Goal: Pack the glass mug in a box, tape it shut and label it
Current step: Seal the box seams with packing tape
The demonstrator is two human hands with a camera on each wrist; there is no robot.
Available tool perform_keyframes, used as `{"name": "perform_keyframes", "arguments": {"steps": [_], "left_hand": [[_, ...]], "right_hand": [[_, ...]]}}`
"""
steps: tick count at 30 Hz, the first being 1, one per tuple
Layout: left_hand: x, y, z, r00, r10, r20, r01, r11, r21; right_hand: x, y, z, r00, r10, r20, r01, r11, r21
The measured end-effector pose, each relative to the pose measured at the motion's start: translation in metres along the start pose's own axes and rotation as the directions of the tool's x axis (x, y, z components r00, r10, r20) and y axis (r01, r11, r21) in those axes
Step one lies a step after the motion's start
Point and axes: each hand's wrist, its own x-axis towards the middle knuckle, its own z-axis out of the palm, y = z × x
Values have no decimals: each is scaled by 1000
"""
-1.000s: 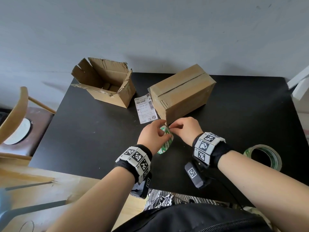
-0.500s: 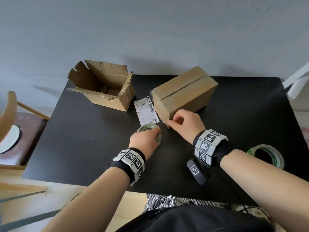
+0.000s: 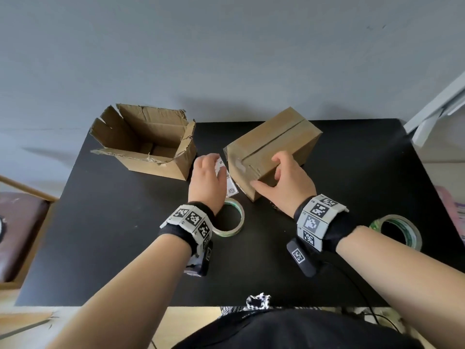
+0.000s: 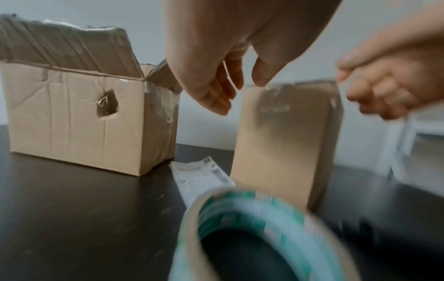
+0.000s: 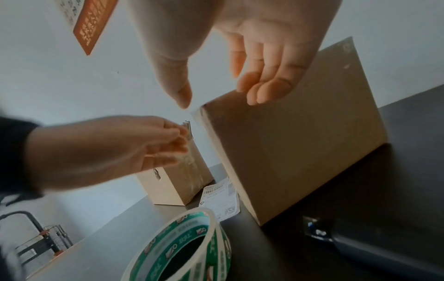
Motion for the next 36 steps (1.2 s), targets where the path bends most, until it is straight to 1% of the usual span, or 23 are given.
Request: {"name": "perform_keyframes", "arguments": {"steps": [1, 2, 4, 5, 6, 8, 12, 14, 18, 22, 26, 30, 36], "left_hand": [[11, 5, -3, 1000, -22, 10, 22, 999, -43], [21, 10, -5, 997, -32, 64, 36, 997, -66], [36, 18, -8, 978, -30, 206, 54, 992, -113], [40, 21, -8, 966, -25, 257, 63, 988, -141], [43, 22, -8, 960, -15, 280, 64, 984, -166], [44, 22, -7, 961, -3, 275, 59, 979, -195], [41, 19, -7, 969, 10, 249, 40, 980, -194], [38, 19, -7, 972, 15, 236, 28, 984, -178], [30, 19, -6, 969, 34, 243, 13, 981, -191], [16, 21, -2, 957, 96, 274, -34, 974, -223], [7, 20, 8, 946, 127, 298, -55, 969, -240], [4, 22, 12, 954, 130, 269, -48, 955, -292], [0, 24, 17, 972, 85, 221, -15, 954, -298]], "right_hand": [[1, -2, 0, 1000, -10, 8, 10, 1000, -18], [3, -4, 1, 999, -15, 29, 16, 999, -44], [5, -6, 3, 997, -22, 67, 30, 991, -130], [5, -6, 4, 996, -25, 83, 39, 984, -171], [5, -5, 4, 995, -26, 100, 46, 978, -205], [3, -4, 4, 991, -19, 131, 50, 969, -244], [0, 1, -3, 985, 12, 174, 30, 970, -240], [0, 6, -8, 981, 21, 192, 21, 976, -215], [4, 21, -19, 985, 6, 173, 17, 991, -133], [7, 40, -33, 980, -41, 197, 68, 989, -130], [8, 53, -48, 965, -52, 258, 101, 979, -178], [6, 60, -56, 956, -77, 282, 131, 975, -180], [5, 64, -56, 958, -130, 257, 185, 961, -203]]}}
